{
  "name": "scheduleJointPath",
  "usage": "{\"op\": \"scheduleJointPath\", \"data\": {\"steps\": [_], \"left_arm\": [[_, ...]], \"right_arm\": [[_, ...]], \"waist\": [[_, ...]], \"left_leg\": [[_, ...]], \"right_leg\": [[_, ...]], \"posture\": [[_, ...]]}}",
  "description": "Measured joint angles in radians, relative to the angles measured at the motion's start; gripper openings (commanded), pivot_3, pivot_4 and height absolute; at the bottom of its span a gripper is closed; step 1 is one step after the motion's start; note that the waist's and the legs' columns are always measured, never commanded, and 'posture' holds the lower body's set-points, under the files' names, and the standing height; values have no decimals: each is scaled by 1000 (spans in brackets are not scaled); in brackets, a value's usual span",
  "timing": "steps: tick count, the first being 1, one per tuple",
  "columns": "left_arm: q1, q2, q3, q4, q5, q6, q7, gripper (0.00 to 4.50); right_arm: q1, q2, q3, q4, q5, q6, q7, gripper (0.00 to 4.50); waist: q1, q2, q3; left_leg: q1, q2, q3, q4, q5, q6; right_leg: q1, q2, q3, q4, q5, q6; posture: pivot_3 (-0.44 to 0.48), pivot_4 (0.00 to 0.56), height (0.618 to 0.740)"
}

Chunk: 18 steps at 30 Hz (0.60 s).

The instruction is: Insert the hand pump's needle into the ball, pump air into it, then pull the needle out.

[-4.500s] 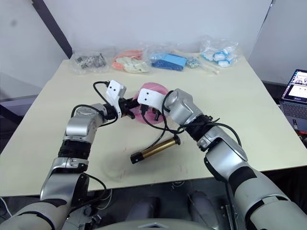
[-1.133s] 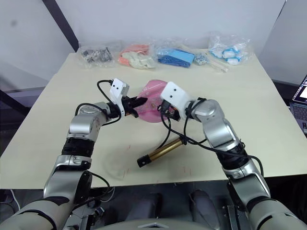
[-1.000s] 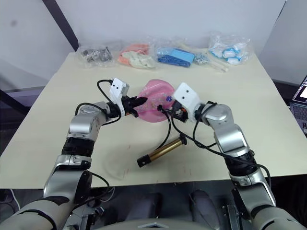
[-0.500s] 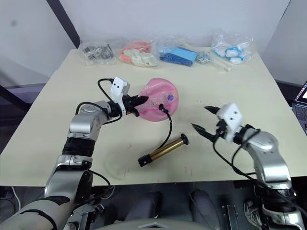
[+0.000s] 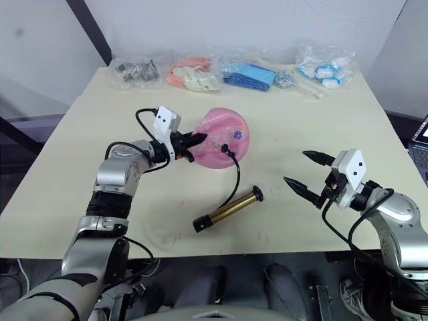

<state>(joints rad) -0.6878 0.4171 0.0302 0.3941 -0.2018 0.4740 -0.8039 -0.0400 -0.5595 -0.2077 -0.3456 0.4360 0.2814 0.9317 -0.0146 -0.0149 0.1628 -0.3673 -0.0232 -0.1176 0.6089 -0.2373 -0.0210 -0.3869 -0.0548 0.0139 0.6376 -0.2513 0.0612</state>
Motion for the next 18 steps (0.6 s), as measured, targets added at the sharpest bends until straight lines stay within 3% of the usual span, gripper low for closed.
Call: {"op": "scheduleJointPath", "data": {"steps": [4,9,11,18], "left_arm": [[4,-4,4,3,-8,-9,7,1304],[24,-6,9,1,-29,-23,3,3737],[25,-5,9,0,-30,-23,1,4475],[45,14,20,-26,-58,-39,-13,4475]], "right_arm": [[0,0,8,-5,5,-17,0,4500],[0,0,17,-5,13,-47,1,4500],[0,0,18,-4,13,-52,1,4500],[4,4,27,-4,14,-93,0,4500]], "waist": [[1,0,1],[1,-2,4],[2,-2,4],[3,-5,11]], "left_leg": [[-1,0,0,0,0,0],[-12,0,-1,4,0,0],[-13,0,-1,5,0,0],[-14,-1,-2,5,0,0]], "right_leg": [[0,0,0,0,0,0],[-11,0,-1,1,0,0],[-11,0,-1,2,0,0],[-12,0,-1,2,1,0]], "posture": [[0,150,740],[0,150,740],[0,150,740],[0,150,740]]}}
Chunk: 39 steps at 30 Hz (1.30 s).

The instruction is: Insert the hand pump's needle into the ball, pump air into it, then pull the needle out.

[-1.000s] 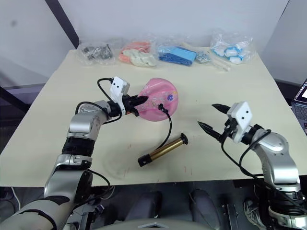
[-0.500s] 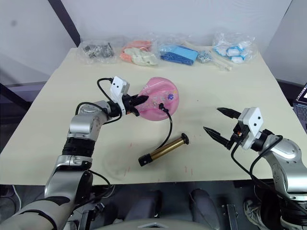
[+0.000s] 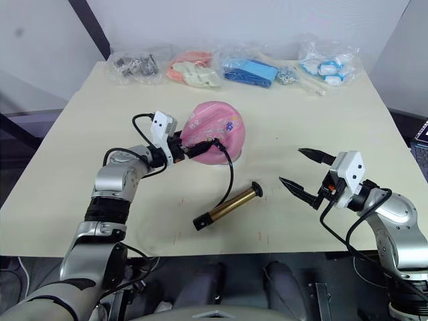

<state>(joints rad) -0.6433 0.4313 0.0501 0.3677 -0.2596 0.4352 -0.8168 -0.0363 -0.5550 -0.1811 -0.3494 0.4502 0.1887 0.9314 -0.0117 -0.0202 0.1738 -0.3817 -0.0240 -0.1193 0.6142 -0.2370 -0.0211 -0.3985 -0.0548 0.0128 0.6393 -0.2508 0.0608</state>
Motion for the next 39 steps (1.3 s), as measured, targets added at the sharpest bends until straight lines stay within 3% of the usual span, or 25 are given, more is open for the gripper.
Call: {"op": "scheduleJointPath", "data": {"steps": [14,25,30,39], "left_arm": [[-13,48,0,-109,-45,43,-24,4475],[49,206,-25,-320,-143,160,-230,4475],[181,315,-83,-524,-218,239,-370,4475],[285,280,-164,-677,-249,350,-277,4475]], "right_arm": [[1,0,4,13,19,-22,4,4500],[63,-66,-34,15,107,-25,98,4500],[91,-150,-70,73,155,-53,263,4500],[94,-201,-77,140,175,-114,397,4500]], "waist": [[-1,-1,2],[-3,0,3],[-2,1,4],[-6,1,4]], "left_leg": [[-15,-1,1,8,3,-4],[-16,-1,2,16,0,1],[-15,0,5,20,-2,4],[-13,0,6,23,-3,5]], "right_leg": [[-12,0,1,3,3,-5],[-12,1,2,8,3,-6],[-11,1,4,8,5,-8],[-9,1,5,11,7,-7]], "posture": [[0,150,740],[0,150,740],[0,150,740],[0,150,740]]}}
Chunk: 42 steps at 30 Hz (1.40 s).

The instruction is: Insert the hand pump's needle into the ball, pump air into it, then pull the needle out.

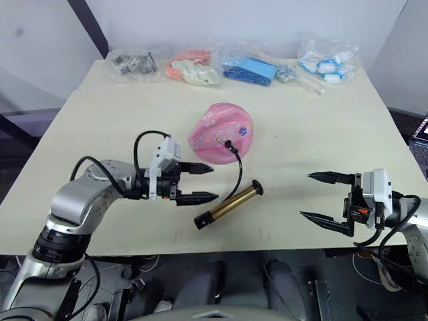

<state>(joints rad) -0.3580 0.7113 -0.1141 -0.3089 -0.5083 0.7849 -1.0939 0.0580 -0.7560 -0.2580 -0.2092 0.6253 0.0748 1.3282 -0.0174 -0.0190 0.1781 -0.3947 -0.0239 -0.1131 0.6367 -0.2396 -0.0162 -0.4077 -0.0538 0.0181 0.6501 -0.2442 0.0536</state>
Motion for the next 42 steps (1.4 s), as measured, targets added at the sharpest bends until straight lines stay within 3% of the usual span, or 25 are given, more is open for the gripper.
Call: {"op": "scheduleJointPath", "data": {"steps": [7,16,42], "left_arm": [[39,-15,-60,-8,13,15,39,4475],[33,-62,-173,148,85,-60,23,4475],[-65,-155,-252,334,246,-178,12,4475]], "right_arm": [[4,1,0,0,0,-12,-4,4500],[24,15,1,-31,0,-14,-36,4500],[17,21,4,-50,-20,-35,-74,4500]], "waist": [[7,0,0],[6,0,0],[6,0,0]], "left_leg": [[1,0,-1,3,0,0],[1,0,-1,9,0,0],[0,-1,-1,11,0,0]], "right_leg": [[0,0,0,6,0,0],[0,1,0,10,0,0],[0,1,0,11,0,-1]], "posture": [[0,150,740],[0,150,740],[0,150,740]]}}
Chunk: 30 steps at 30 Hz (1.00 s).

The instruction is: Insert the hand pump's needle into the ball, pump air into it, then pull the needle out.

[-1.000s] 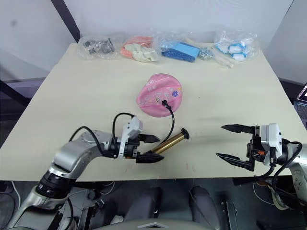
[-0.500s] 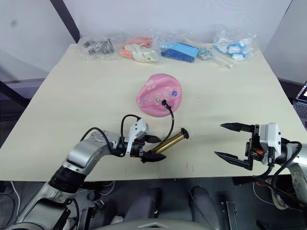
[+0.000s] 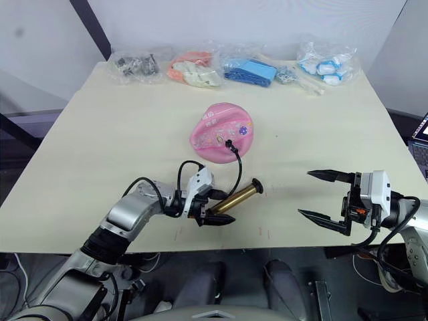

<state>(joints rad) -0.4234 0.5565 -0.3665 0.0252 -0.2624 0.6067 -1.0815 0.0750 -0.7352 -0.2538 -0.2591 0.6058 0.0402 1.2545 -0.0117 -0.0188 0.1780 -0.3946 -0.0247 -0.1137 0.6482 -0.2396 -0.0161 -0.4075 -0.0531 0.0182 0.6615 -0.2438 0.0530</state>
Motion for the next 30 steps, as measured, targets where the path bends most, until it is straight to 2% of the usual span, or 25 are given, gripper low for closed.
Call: {"op": "scheduleJointPath", "data": {"steps": [4,5,7,11,12,13,24,26,30], "left_arm": [[-7,-11,-3,14,25,-20,5,4475],[-10,-11,-5,22,36,-28,6,4088],[-13,-12,-6,26,44,-32,5,3718],[-22,-16,-5,38,48,-33,7,1816],[-28,-16,-4,31,45,-32,-6,1149],[-30,-16,-3,32,46,-33,-4,1022],[-45,-27,47,53,41,-100,-2,1018],[-45,-46,80,64,23,-122,-2,1018],[-45,-115,176,68,-57,-182,-4,1018]], "right_arm": [[-1,0,0,0,-1,-2,-1,4500],[-1,0,0,0,-1,-2,-1,4500],[-1,0,0,1,-1,-4,-1,4500],[-2,2,0,3,-5,-10,-4,4500],[-4,2,0,6,-6,-12,-6,4500],[-6,4,0,6,-7,-14,-7,4500],[-8,18,0,6,-4,-14,-29,4500],[-8,34,0,-1,7,8,-57,4500],[-7,85,5,-79,96,162,-211,4500]], "waist": [[0,0,0],[0,0,0],[0,0,0],[0,0,0],[0,2,-1],[1,2,-1],[0,2,-1],[0,2,-1],[1,2,-1]], "left_leg": [[0,0,0,0,0,0],[0,0,0,0,0,0],[0,0,0,0,0,0],[0,0,0,0,0,0],[1,0,0,0,0,0],[2,0,0,0,0,0],[1,0,0,0,0,0],[1,0,0,1,0,0],[1,1,-1,1,0,0]], "right_leg": [[0,0,0,0,0,0],[0,0,0,0,0,0],[0,0,0,0,0,0],[0,0,0,0,0,0],[1,0,0,0,0,0],[2,0,0,0,0,0],[2,0,0,0,0,0],[2,0,0,0,0,0],[1,-1,0,0,0,-1]], "posture": [[0,150,740],[0,150,740],[0,150,740],[0,150,740],[0,150,740],[0,150,740],[0,150,740],[0,150,740],[0,150,740]]}}
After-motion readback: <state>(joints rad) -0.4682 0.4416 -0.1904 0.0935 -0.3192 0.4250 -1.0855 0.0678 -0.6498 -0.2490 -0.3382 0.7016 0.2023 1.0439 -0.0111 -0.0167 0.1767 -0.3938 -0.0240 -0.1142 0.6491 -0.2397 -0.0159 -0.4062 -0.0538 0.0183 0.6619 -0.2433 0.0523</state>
